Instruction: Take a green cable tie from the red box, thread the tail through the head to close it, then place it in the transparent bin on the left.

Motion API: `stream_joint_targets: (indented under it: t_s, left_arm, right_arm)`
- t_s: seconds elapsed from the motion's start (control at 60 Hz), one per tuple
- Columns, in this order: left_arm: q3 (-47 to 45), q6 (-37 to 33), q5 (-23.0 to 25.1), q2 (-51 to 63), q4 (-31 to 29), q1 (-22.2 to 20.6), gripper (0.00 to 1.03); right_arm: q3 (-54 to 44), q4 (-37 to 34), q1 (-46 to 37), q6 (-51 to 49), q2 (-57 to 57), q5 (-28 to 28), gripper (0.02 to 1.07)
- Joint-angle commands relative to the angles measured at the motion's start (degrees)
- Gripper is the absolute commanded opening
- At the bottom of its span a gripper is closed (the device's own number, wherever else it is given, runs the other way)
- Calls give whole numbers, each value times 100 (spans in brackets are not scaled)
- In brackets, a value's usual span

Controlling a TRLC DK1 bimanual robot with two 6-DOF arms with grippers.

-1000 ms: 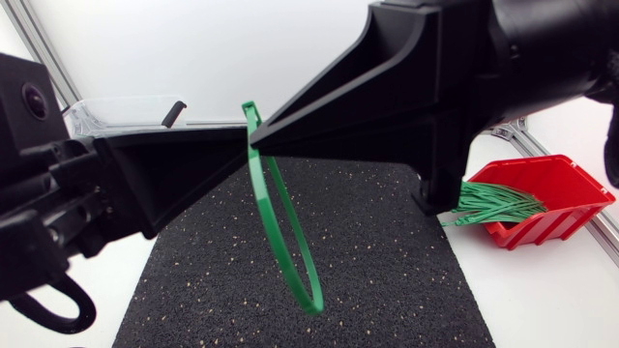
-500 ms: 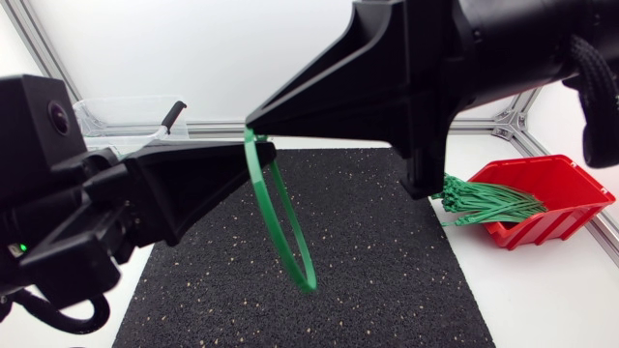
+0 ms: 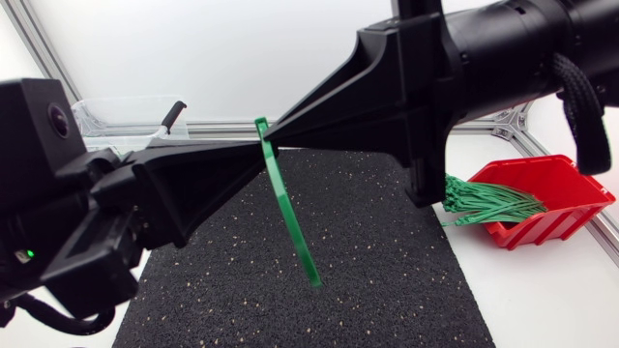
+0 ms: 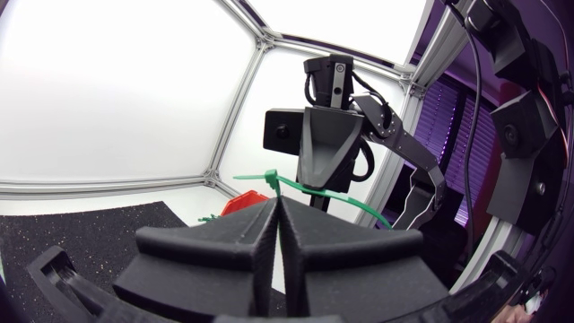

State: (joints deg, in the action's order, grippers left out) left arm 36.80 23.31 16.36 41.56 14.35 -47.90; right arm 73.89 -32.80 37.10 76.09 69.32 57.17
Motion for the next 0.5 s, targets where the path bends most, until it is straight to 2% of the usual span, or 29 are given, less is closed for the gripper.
stream_joint_targets:
  t_s: [0.0,0.15,0.417,0.483]
  left_arm:
    - [3,-125,60,-87,217,-18,4]
    - [-6,-143,52,-60,209,-114,4]
    - [21,-336,-247,-87,191,-466,4]
    - [21,-433,-362,-78,191,-554,4]
  right_arm:
    - [-226,-87,-28,142,11,-109,8]
    - [3,-104,-45,142,38,-118,8]
    - [64,-104,-151,11,337,-118,8]
    - [47,-122,-142,-16,381,-100,13]
